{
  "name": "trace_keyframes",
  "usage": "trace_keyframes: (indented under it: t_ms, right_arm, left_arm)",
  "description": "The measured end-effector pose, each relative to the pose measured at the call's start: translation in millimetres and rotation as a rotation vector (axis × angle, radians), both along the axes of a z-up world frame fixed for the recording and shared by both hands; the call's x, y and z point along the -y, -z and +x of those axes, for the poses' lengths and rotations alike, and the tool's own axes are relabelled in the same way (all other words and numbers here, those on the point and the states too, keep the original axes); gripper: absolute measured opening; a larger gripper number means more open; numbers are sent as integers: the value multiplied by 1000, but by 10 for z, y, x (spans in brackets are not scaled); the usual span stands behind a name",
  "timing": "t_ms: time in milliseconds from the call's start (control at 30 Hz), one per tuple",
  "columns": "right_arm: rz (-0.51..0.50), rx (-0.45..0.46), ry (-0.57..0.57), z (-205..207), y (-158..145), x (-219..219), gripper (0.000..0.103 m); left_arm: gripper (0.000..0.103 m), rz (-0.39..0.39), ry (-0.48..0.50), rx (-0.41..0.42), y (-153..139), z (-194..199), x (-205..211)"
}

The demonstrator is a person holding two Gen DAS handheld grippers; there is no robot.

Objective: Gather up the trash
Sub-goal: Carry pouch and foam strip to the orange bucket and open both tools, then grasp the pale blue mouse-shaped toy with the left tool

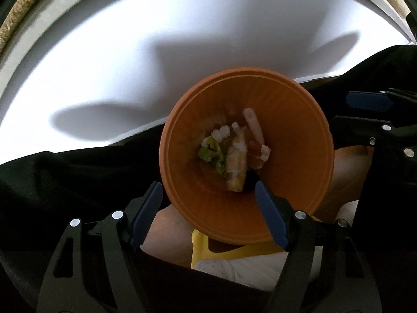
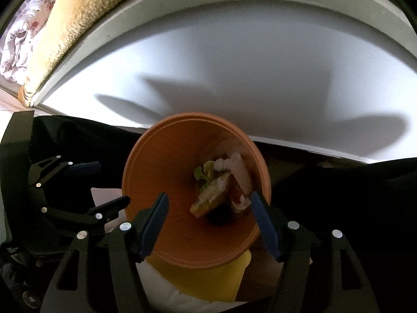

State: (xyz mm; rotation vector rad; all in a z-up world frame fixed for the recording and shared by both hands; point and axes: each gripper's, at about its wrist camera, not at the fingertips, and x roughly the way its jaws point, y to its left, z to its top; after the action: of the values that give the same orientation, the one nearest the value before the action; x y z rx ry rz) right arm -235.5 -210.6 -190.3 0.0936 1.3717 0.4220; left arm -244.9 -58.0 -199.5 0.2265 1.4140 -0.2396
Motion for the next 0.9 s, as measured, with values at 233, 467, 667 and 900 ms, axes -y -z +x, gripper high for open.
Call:
trace_keyframes:
  t_ms: [233,467,667,900]
  right_arm:
    - [12,85,16,-28,-302,139,65]
    - [70,217,81,-129,-864,537,69]
    - [81,375,221,-132,-1327,1073,75]
    - [67,461,384,-94,-1467,1682,76]
  left_arm:
    - [72,-40,-15,47,-219,-89,-140]
    - [72,-66,79,228,-1027,-161,-36]
    - [87,-136,156,390,-1688,70,260]
    - [87,-207,160,518,-2049,791,1034]
